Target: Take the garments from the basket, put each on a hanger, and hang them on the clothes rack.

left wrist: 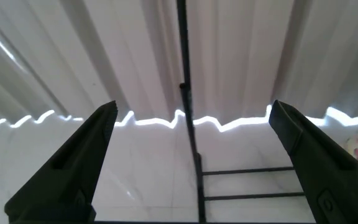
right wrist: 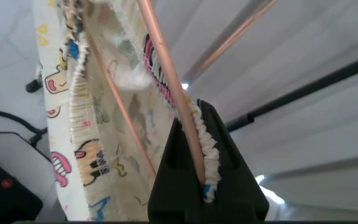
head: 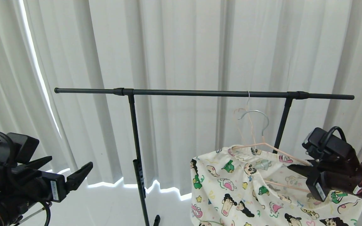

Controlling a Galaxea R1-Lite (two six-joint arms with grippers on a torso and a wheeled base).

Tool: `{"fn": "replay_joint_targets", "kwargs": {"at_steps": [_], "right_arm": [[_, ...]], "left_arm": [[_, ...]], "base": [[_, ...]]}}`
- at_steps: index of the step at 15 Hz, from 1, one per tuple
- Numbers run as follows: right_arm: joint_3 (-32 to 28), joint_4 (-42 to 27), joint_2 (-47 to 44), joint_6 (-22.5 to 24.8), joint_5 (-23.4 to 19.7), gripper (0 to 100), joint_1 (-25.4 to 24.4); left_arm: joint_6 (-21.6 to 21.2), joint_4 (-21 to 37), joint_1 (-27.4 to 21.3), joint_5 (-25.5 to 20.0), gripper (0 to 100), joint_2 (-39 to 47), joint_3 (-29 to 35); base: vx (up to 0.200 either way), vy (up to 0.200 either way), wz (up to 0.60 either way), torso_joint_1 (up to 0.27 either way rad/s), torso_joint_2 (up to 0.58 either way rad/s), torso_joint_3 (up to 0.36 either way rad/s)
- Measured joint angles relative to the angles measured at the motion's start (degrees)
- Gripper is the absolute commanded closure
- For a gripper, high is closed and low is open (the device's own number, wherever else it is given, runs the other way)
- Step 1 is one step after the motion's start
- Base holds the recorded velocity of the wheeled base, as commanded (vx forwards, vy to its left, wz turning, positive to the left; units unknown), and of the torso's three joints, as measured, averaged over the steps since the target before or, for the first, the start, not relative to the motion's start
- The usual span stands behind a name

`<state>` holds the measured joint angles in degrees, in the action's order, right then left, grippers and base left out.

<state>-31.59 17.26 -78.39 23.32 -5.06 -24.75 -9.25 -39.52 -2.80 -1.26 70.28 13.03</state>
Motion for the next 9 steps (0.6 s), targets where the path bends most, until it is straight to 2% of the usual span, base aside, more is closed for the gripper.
{"fn": "replay_joint_targets", "kwargs": {"at_steps": [1, 3, 5, 9], "right_arm": [[0.0, -1.4, 0.4, -0.6, 3.4, 100, 0.0], [0.0, -3.4, 1.3, -4.2, 6.3, 100, 0.0], [0.0, -5.1, 2.4, -6.2, 7.1, 100, -0.1], [0.0, -7.7, 4.6, -6.8, 7.2, 100, 0.0]], "left_arm": [[-1.3, 0.0, 0.0, 3.8, 0, 0.3, 0.1], [-2.3, 0.0, 0.1, 7.7, 0, 0.8, 0.2], [-2.4, 0.0, 0.1, 8.4, 0, 1.0, 0.3], [-3.2, -0.2, 0.1, 8.5, 0, 1.1, 0.4]], "base": [[0.000, 0.000, 0.00, 0.000, 0.00, 0.000], [0.000, 0.000, 0.00, 0.000, 0.00, 0.000], [0.000, 0.000, 0.00, 0.000, 0.00, 0.000], [0.000, 0.000, 0.00, 0.000, 0.00, 0.000]]}}
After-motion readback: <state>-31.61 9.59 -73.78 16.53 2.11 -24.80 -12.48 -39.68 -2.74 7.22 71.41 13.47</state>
